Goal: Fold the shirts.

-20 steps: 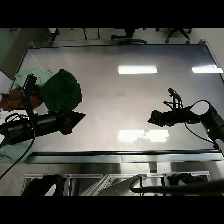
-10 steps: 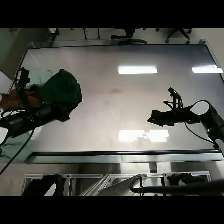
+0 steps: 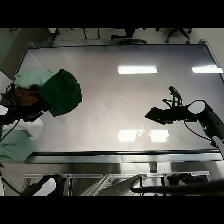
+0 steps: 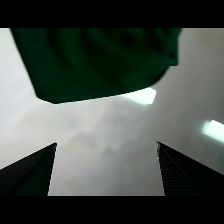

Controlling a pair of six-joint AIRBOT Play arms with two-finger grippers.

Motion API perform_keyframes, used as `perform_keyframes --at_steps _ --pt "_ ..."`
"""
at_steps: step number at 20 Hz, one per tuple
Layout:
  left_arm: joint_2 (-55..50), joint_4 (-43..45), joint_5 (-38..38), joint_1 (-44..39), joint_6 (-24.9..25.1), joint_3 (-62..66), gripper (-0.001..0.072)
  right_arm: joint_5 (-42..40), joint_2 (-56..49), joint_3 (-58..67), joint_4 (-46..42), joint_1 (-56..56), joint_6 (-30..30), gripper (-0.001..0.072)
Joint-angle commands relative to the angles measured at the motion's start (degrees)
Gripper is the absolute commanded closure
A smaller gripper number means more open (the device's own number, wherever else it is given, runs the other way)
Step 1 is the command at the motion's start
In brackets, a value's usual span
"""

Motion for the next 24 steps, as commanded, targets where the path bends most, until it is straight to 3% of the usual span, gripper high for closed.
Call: perform_keyframes --at_steps 1,4,8,9,11,12,13,18,24 --pt "-10.84 -0.26 6.14 2.62 -0.09 0.07 0.0005 -2.38 -1.03 0.00 -0.26 0.00 -0.20 0.0284" --pt "-18.45 -4.74 13.99 0.57 2.40 0.55 0.0005 -3.04 -1.07 0.00 -0.39 0.00 -0.20 0.0284" --pt "-27.23 -4.11 8.66 0.48 2.40 8.02 0.0007 -3.04 -1.07 0.00 -0.39 0.00 -0.20 0.0285" --pt "-28.72 -4.22 7.30 0.48 2.40 10.43 0.0075 -3.06 -1.07 0.00 -0.39 0.00 -0.46 0.0285" --pt "-30.32 -4.28 6.16 -0.37 2.40 15.37 0.0526 -3.02 -1.07 0.00 -0.39 0.00 -1.90 0.0285" --pt "-30.60 -4.28 6.03 -1.20 2.38 17.86 0.0658 -3.04 -1.07 0.00 -0.37 0.00 -1.90 0.0286" --pt "-30.56 -4.28 5.66 -2.23 2.40 20.04 0.0689 -3.04 -1.07 0.02 -0.39 0.00 -1.90 0.0286" --pt "-29.51 -4.31 -7.08 -11.96 2.56 30.08 0.0690 -3.30 -1.03 1.29 -0.44 -0.55 -1.92 0.0287" --pt "-21.68 -4.17 -12.81 -36.37 3.87 29.33 0.0690 -1.66 -0.22 2.45 -0.39 -8.41 -4.09 0.0288"
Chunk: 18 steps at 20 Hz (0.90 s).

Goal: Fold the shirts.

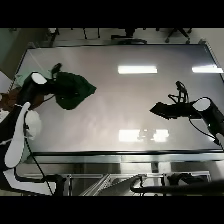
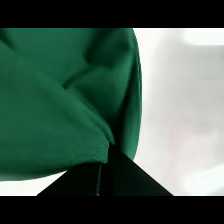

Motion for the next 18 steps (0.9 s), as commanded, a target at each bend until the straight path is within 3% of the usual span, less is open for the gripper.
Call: perform_keyframes --at_steps 1,6,9,11,13,14,16,18 --pt "3.72 0.13 -3.21 -14.62 0.28 -0.74 0.0690 2.29 0.76 0.46 0.00 -4.94 -0.81 0.0287" --pt "4.20 0.20 0.13 -30.80 -2.40 -7.45 0.0689 5.84 0.79 0.35 0.02 -8.94 -3.17 0.0288" --pt "4.20 0.17 2.67 -33.94 -4.20 -8.74 0.0686 6.10 0.33 -0.15 0.28 -7.23 -3.15 0.0287" --pt "4.20 0.22 -0.13 -32.89 -4.17 -6.05 0.0665 6.69 -0.04 -0.15 0.94 -5.14 -3.15 0.0287" --pt "4.22 0.22 -6.69 -29.68 -4.28 -1.22 0.0001 6.69 -0.24 -0.15 1.29 -2.49 -3.13 0.0285" --pt "4.24 0.33 -10.10 -27.65 -4.15 1.01 0.0005 6.71 -0.39 -0.20 1.27 -0.92 -3.13 0.0274" --pt "4.26 0.70 -17.31 -22.45 -4.13 4.26 0.0005 6.60 -1.05 -0.94 1.25 1.95 -3.15 0.0183" --pt "4.72 0.74 -21.62 -17.40 -4.02 3.85 0.0005 5.57 -2.19 -3.21 1.25 3.78 -3.15 0.0183"
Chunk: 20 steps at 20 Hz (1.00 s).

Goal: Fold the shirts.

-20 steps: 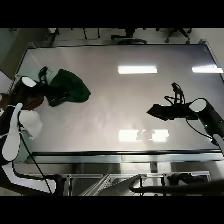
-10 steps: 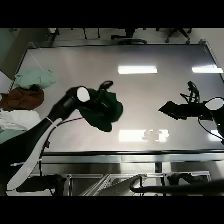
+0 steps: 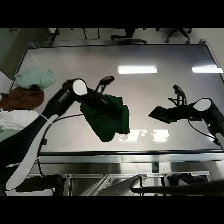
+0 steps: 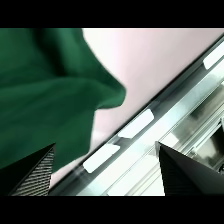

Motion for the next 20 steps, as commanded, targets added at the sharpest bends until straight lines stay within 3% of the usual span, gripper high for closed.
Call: perform_keyframes --at_steps 1,4,9,14,15,16,17,18,19,20 --pt "1.18 0.11 -9.40 8.48 0.15 -0.07 0.0005 -1.40 -1.81 -3.21 0.15 3.50 0.00 0.0183" --pt "4.66 0.09 -6.25 15.28 1.88 -10.58 0.0005 -2.38 -5.11 -5.27 3.43 4.87 -1.46 0.0183" --pt "5.90 -0.79 8.74 19.15 2.10 -29.40 0.0005 -7.39 -14.88 -5.25 17.55 10.93 -12.83 0.0184" --pt "0.35 -15.13 25.05 15.17 8.57 -34.49 0.0006 -7.93 -23.21 -4.74 37.59 15.06 -28.06 0.0190" --pt "-0.96 -15.58 26.14 14.25 9.01 -33.68 0.0006 -7.89 -24.04 -4.72 40.09 15.13 -29.68 0.0233" --pt "-2.25 -15.26 26.53 13.46 9.03 -32.52 0.0009 -7.82 -24.74 -4.72 41.64 15.13 -30.67 0.0346" --pt "-3.37 -15.28 26.40 12.87 9.01 -31.28 0.0167 -7.65 -25.18 -4.72 42.18 15.13 -31.47 0.0447" --pt "-4.24 -15.06 25.64 12.46 9.01 -29.86 0.0478 -7.50 -25.22 -4.72 42.36 15.17 -31.56 0.0571" --pt "-4.81 -14.93 24.33 12.48 9.16 -28.35 0.0689 -7.15 -25.11 -4.70 42.64 15.15 -32.52 0.0643" --pt "-4.90 -14.93 22.95 12.48 9.22 -26.91 0.0689 -6.56 -24.85 -4.61 42.82 15.10 -33.62 0.0691"
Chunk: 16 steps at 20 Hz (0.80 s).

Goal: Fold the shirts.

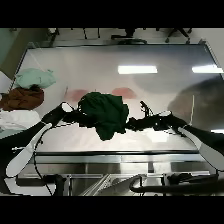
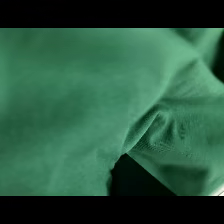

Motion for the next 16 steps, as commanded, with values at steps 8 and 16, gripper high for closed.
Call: perform_keyframes --at_steps 8,16 --pt "15.08 0.04 -10.43 0.13 0.90 14.47 0.0690 7.26 8.13 11.08 3.69 -2.93 -5.22 0.0693" --pt "32.96 -0.07 -14.64 -0.37 -5.68 42.05 0.0690 7.19 23.47 47.87 -4.37 -5.35 -5.11 0.0693"
